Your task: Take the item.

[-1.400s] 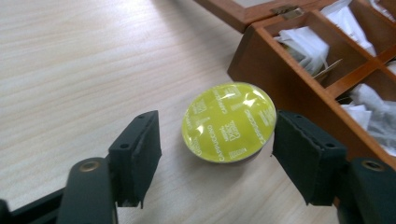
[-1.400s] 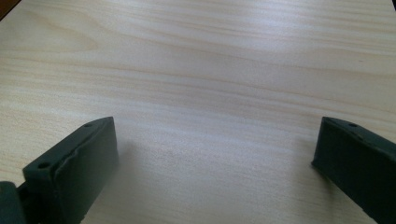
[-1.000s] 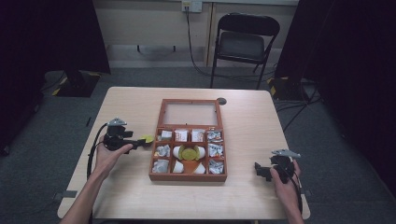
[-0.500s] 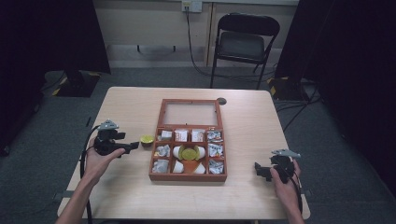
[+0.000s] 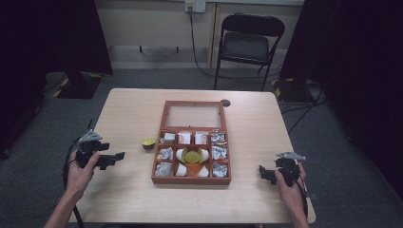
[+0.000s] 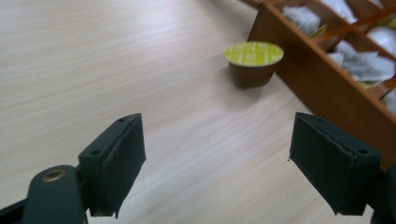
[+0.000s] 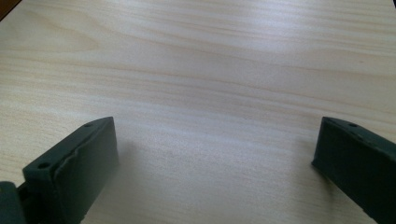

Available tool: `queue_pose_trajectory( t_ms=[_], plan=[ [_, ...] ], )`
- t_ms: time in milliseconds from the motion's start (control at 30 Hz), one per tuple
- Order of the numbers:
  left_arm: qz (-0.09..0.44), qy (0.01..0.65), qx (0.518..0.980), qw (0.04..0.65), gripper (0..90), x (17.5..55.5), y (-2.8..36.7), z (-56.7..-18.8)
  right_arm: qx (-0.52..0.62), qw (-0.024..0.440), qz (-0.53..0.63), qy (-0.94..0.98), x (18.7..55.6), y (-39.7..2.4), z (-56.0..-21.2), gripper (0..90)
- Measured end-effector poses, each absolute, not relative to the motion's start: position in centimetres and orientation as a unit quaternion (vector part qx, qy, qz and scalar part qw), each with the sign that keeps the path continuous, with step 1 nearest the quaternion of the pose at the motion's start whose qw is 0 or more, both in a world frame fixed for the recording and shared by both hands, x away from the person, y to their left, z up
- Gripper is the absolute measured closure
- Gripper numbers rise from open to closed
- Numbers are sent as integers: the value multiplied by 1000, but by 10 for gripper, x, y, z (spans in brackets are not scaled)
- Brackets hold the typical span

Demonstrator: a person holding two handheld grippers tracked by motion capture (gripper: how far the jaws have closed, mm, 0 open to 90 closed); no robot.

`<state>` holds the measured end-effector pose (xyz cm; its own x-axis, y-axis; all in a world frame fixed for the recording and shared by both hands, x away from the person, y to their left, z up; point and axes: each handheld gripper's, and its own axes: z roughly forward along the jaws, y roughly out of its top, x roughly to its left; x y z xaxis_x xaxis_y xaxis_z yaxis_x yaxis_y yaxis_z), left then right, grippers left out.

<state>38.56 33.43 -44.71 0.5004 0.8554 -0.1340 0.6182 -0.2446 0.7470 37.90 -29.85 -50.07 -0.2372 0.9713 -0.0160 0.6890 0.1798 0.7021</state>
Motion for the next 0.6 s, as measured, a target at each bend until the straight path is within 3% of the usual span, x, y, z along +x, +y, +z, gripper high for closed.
queue_pose_trajectory(
  t_ms=[600],
  plan=[
    [151, 535, 766, 322, 186, 372, 359, -490, 569, 240, 294, 729, 379, -299, -501, 0]
  ],
)
